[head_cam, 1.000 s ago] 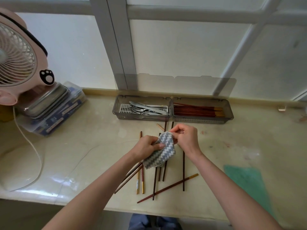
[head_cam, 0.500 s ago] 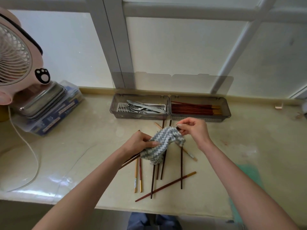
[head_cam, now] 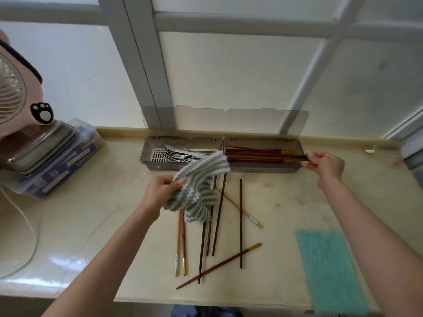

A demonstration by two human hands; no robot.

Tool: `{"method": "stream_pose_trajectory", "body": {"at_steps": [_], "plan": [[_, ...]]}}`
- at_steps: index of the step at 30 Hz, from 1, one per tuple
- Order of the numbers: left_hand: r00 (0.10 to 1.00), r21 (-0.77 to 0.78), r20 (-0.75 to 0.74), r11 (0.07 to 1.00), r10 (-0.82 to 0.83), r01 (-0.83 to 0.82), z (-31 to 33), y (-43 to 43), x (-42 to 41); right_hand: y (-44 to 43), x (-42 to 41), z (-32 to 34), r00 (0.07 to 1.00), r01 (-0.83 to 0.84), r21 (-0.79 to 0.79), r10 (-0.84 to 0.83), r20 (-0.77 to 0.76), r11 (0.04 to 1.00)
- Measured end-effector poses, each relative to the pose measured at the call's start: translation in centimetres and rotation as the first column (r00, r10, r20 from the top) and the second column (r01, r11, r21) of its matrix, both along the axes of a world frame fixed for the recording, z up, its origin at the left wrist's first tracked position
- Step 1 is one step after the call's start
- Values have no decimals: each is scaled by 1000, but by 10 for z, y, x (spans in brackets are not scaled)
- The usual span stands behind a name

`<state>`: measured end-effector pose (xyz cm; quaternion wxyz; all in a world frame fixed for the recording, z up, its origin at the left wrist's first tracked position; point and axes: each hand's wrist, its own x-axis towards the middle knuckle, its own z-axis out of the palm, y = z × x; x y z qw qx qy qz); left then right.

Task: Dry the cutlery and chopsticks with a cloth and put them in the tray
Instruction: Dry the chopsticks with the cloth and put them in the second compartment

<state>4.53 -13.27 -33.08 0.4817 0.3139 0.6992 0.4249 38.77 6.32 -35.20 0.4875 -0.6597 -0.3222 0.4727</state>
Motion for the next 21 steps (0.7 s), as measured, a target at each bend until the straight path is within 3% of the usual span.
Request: {"method": "stream_pose_trajectory", "body": {"at_steps": [3,6,11,13,16,19,21], "plan": [[987,94,135,990,91,-104,5,-2,-4,19,26,-13,993,118,0,-118,3,993],[968,116,200,977,153,-178,10,-2,-3,32,31,-23,992,119,-6,-119,45,993],[980,141,159,980,120,-143,12,-4,2,45,12,-41,982,-64,-58,74,171,996],[983,137,143,981,118,-138,11,-5,4,46,8,-45,934,-135,-108,163,318,985],[980,122,160,983,115,-136,9,-4,8,47,10,-50,696,-258,-169,305,650,951],[980,104,169,986,110,-128,8,-2,13,48,6,-51,418,-403,-242,412,809,883],[979,93,163,986,126,-142,8,-1,15,49,-6,-49,272,-467,-242,399,876,850]]}}
